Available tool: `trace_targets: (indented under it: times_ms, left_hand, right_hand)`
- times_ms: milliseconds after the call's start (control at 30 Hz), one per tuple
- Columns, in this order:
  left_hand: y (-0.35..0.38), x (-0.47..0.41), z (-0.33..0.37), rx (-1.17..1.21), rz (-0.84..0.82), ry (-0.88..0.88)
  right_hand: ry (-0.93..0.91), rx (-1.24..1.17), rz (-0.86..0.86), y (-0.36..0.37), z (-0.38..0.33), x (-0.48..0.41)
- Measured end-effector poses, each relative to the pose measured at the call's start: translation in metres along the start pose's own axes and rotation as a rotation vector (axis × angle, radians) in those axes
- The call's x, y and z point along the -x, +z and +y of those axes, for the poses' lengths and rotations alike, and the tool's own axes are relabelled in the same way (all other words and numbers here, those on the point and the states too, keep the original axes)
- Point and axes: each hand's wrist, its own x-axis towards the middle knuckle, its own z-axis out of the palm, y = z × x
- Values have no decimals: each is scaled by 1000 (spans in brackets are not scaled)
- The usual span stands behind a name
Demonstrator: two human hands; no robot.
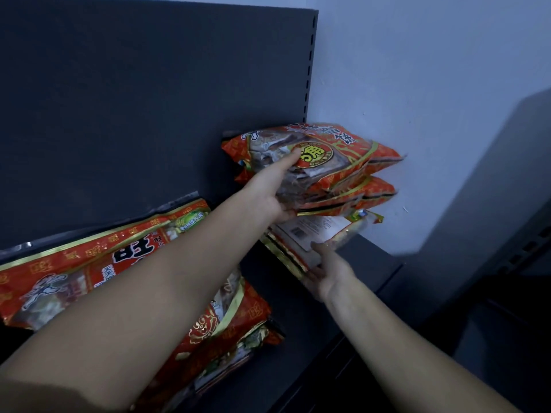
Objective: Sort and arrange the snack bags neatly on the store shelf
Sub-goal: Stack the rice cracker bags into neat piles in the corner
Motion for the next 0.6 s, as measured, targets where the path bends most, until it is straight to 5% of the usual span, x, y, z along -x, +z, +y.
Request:
trace_targets:
  times_ms: [100,367,467,600]
  left_hand:
    - [-1,1,-1,-22,-4,4]
    - [-1,7,3,46,-78,15]
    - [0,11,5,47,-46,41]
    - [-7,26,0,-149,-85,27]
  right_hand:
    - [-10,110,-76,4,-1,-1]
    - [-320,61,61,-5,-11,26]
    - [-511,-121,111,-7,-17,53]
    - [-899,-326,-87,0,-40,99]
